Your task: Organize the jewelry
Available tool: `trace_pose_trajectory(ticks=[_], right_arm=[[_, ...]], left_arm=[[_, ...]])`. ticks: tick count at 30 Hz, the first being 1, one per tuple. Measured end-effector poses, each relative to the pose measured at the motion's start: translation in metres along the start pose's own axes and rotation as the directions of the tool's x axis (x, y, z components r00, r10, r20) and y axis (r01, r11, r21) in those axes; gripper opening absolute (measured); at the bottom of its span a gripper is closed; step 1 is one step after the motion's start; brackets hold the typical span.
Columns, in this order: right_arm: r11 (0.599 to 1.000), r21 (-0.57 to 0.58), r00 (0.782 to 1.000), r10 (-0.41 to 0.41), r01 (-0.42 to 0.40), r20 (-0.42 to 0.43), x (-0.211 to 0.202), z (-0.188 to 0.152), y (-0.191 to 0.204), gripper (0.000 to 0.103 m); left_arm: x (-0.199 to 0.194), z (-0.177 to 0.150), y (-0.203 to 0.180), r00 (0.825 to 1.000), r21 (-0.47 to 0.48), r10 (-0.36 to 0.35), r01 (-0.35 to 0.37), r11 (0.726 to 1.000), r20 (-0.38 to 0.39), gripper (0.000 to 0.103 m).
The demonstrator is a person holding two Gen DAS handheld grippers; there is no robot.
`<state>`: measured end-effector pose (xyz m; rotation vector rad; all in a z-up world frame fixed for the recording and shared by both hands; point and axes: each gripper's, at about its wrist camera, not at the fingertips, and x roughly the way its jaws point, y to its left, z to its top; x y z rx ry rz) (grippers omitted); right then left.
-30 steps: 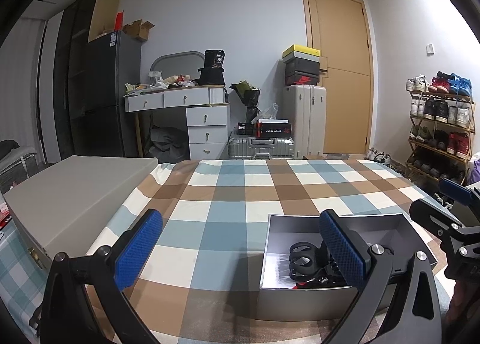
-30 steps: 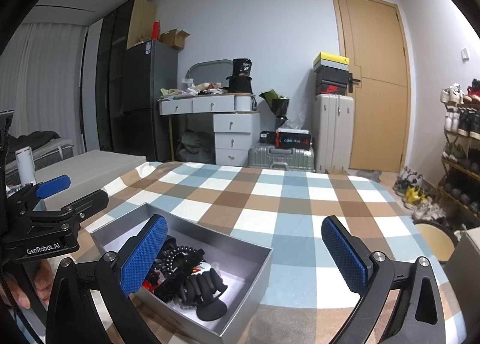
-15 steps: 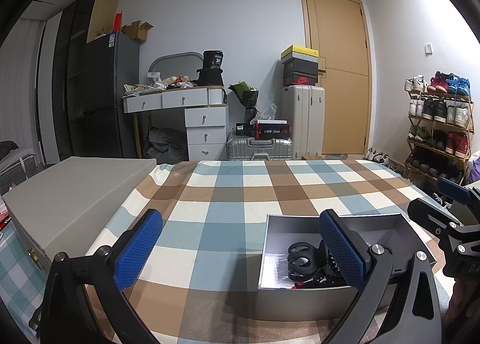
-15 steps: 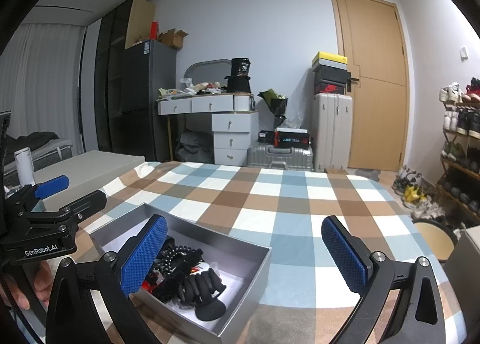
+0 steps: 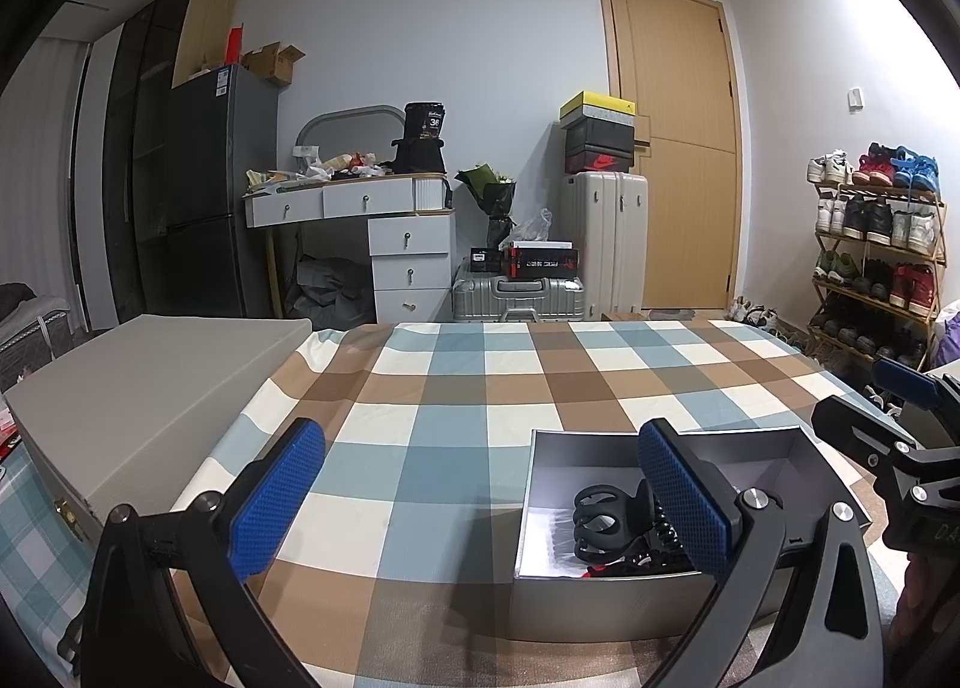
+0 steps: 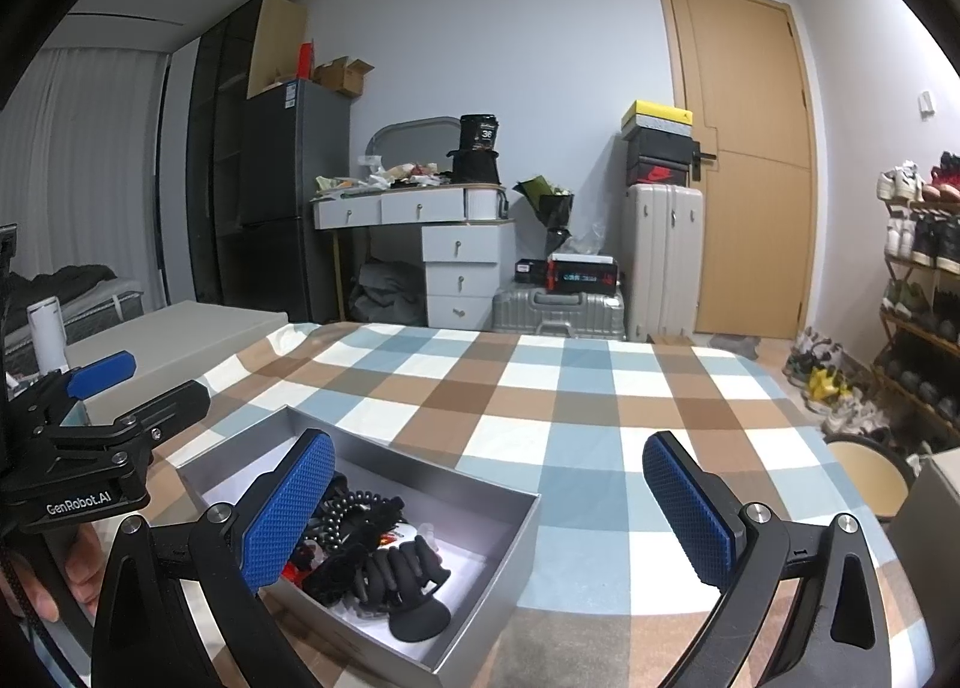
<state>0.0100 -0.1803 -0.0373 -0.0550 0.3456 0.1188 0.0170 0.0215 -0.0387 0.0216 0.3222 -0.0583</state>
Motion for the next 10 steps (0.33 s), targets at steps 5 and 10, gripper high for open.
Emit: trace_pose_trajectory(ticks=[5, 10], right_arm=[[1.000, 0.000, 1.000, 0.000, 0.000, 0.000, -0.0002, -0.0001, -0.0002, 0.103], [1.000, 0.000, 1.000, 0.000, 0.000, 0.000, -0.0001, 0.0001, -0.0001, 0.103]], left_arm=[[0.0000, -0.0001, -0.0001, 1.000, 0.000, 0.001, -0.001, 1.000, 0.000, 0.102], [0.0009, 0.0003, -0.0008, 1.000, -0.011, 0.016, -0.016, 1.000, -0.003, 0.102]])
